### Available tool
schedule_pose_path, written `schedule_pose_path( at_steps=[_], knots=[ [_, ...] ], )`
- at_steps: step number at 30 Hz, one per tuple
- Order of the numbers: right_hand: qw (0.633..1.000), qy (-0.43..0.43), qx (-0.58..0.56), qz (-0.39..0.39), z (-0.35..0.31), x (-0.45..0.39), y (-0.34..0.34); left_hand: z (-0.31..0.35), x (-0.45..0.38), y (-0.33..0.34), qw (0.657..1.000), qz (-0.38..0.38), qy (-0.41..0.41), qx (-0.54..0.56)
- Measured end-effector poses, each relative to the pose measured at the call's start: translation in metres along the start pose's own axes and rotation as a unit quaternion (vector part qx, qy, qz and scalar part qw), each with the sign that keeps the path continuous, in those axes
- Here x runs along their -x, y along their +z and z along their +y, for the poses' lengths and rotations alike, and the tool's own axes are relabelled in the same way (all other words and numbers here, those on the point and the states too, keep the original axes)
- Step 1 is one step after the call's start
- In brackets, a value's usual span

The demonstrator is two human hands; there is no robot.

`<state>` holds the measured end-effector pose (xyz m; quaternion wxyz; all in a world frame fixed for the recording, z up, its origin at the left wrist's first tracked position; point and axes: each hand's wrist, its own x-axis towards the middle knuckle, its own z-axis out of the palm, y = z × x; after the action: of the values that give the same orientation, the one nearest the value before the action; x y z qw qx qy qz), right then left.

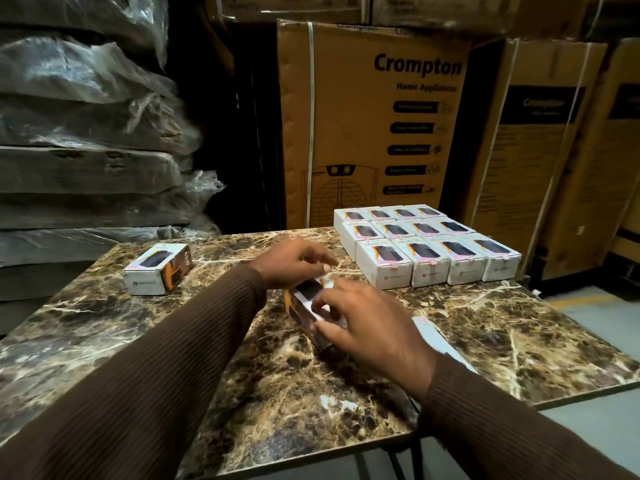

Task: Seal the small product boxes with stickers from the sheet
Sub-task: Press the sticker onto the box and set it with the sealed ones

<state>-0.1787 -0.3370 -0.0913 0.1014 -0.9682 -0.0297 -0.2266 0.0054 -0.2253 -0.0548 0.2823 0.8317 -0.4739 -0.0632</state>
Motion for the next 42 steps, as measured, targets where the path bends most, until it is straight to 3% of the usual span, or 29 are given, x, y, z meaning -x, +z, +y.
schedule_pose_path(
  at_steps=[3,6,11,17,21,25,34,42],
  knots=[
    [1.0,0.004,0.029,0.007,0.005,-0.001,-0.001,-0.005,-0.003,0.002,0.998,-0.032,-0.004,-0.045],
    [0.999,0.024,0.038,0.0,0.015,-0.005,-0.004,-0.014,0.01,-0.003,0.997,0.01,-0.022,-0.072],
    [0.996,0.073,0.044,0.015,0.038,-0.028,-0.004,-0.033,0.041,-0.009,0.995,0.068,-0.068,-0.002],
    [0.993,0.107,-0.051,-0.007,0.053,-0.044,0.002,-0.033,0.071,0.008,0.973,0.085,-0.11,0.183],
    [0.983,0.12,-0.137,0.01,0.061,-0.028,-0.003,-0.028,0.085,0.016,0.962,0.126,-0.117,0.21],
    [0.964,0.116,-0.24,-0.02,0.053,-0.014,-0.003,-0.018,0.09,0.026,0.957,0.115,-0.12,0.238],
    [0.975,0.118,-0.191,-0.008,0.042,-0.025,-0.001,-0.005,0.084,0.035,0.964,0.166,-0.111,0.177],
    [0.991,0.097,-0.091,-0.003,0.079,-0.115,0.006,-0.018,0.01,0.027,0.956,0.25,-0.092,0.124]
  ],
)
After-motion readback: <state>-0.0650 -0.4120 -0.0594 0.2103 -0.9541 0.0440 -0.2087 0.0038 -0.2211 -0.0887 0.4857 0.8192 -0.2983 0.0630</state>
